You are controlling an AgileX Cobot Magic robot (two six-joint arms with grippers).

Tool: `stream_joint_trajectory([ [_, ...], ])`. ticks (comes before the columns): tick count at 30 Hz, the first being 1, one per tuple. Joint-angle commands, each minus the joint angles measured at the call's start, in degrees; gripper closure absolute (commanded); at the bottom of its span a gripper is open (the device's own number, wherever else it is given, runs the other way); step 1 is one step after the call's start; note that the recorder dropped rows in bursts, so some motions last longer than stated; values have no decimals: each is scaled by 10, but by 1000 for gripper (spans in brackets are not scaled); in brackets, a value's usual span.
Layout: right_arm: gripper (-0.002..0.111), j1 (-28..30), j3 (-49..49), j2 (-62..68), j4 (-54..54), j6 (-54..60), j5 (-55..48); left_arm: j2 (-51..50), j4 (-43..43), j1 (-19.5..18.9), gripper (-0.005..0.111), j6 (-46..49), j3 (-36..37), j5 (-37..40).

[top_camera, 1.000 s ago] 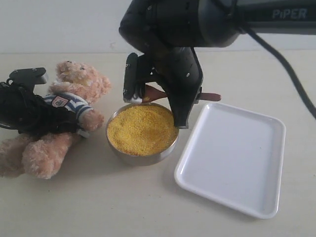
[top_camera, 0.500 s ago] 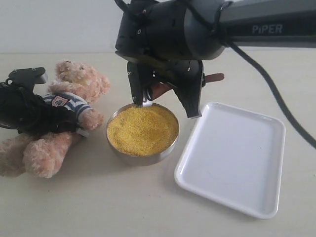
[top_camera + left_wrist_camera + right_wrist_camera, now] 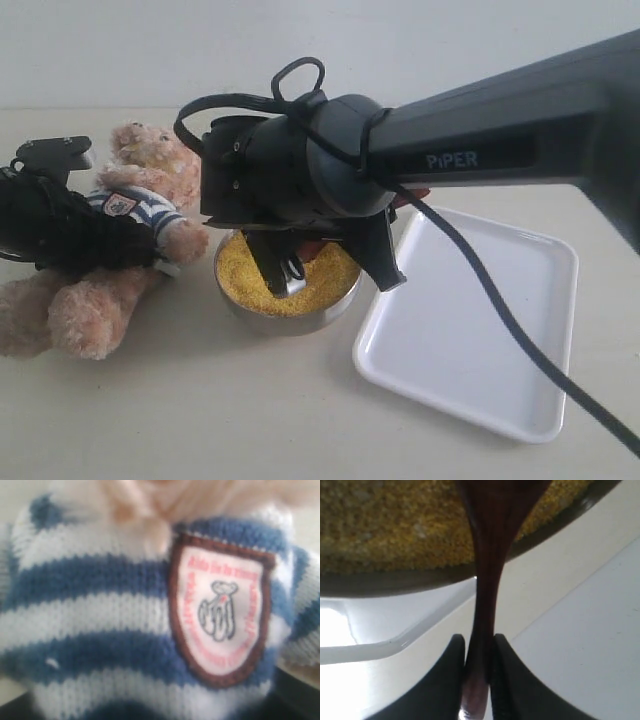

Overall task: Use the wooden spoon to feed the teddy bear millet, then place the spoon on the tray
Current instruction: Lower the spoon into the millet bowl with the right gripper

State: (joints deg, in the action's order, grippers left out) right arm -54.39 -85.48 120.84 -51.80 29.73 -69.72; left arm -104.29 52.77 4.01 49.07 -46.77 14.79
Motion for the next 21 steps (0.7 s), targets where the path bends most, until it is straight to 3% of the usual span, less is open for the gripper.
stream_joint_trajectory([
  [1,109,-1,3,-2,12,20,-2,-1,4,0,103,3,3,-15],
  [21,109,2,3,-2,78,52,-2,-1,6,0,103,3,3,-14],
])
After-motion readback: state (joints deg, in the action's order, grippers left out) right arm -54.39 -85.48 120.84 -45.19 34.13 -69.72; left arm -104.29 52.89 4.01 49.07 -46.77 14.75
